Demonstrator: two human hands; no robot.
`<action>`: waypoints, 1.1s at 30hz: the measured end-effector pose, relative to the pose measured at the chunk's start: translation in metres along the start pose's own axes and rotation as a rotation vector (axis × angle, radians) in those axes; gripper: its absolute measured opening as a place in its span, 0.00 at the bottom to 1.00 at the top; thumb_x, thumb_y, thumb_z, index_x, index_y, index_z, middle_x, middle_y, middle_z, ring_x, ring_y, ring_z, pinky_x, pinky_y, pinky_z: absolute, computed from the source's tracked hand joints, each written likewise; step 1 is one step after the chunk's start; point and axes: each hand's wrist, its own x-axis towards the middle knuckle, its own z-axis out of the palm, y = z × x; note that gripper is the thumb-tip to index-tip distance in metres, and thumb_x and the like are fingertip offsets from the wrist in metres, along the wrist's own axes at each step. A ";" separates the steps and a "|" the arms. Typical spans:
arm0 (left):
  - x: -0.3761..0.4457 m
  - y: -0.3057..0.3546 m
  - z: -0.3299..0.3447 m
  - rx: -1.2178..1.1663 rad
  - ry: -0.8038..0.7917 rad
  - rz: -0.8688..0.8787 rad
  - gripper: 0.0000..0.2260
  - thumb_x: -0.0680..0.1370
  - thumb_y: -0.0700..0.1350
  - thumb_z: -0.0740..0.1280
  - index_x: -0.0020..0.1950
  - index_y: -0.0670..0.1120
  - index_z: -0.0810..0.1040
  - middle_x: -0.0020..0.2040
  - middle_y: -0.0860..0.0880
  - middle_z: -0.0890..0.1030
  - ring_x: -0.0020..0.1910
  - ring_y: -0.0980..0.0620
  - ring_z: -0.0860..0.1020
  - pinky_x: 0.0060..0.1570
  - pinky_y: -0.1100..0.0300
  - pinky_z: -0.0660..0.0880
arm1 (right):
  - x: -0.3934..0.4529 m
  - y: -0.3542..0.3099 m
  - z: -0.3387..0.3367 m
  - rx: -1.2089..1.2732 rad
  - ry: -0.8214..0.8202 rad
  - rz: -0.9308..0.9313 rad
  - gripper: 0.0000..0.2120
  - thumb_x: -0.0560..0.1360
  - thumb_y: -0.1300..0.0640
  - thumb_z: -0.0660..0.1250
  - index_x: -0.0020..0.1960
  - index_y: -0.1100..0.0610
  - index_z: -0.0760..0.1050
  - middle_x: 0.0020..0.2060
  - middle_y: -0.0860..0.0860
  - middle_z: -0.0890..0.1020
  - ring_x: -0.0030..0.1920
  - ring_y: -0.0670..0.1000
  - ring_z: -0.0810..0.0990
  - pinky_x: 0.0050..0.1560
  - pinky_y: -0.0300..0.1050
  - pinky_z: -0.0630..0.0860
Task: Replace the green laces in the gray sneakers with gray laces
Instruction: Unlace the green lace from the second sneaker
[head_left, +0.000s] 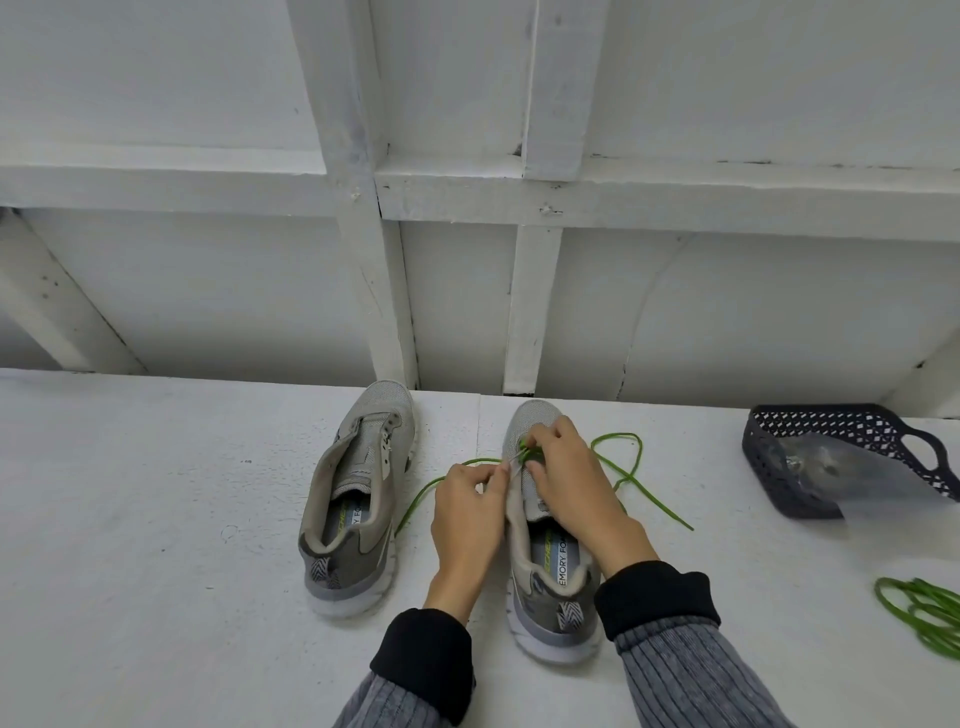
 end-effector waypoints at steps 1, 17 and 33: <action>0.000 -0.001 0.001 0.005 0.013 -0.004 0.19 0.76 0.65 0.60 0.41 0.54 0.82 0.42 0.55 0.80 0.41 0.57 0.75 0.33 0.60 0.64 | -0.001 0.000 0.000 -0.010 0.005 -0.007 0.07 0.78 0.63 0.63 0.56 0.58 0.73 0.51 0.51 0.68 0.46 0.52 0.74 0.47 0.46 0.75; -0.010 0.018 -0.006 -0.061 0.047 0.001 0.06 0.79 0.53 0.67 0.50 0.56 0.83 0.44 0.59 0.83 0.47 0.55 0.79 0.44 0.56 0.75 | -0.007 0.033 -0.005 0.972 0.406 0.829 0.08 0.79 0.65 0.61 0.57 0.61 0.72 0.44 0.54 0.77 0.41 0.51 0.76 0.40 0.43 0.73; -0.010 0.018 -0.004 -0.048 0.032 -0.026 0.06 0.79 0.55 0.66 0.45 0.56 0.80 0.44 0.58 0.81 0.46 0.55 0.78 0.38 0.57 0.69 | 0.006 0.006 -0.006 0.199 -0.023 0.151 0.07 0.76 0.60 0.68 0.42 0.59 0.83 0.31 0.39 0.72 0.33 0.39 0.71 0.41 0.39 0.68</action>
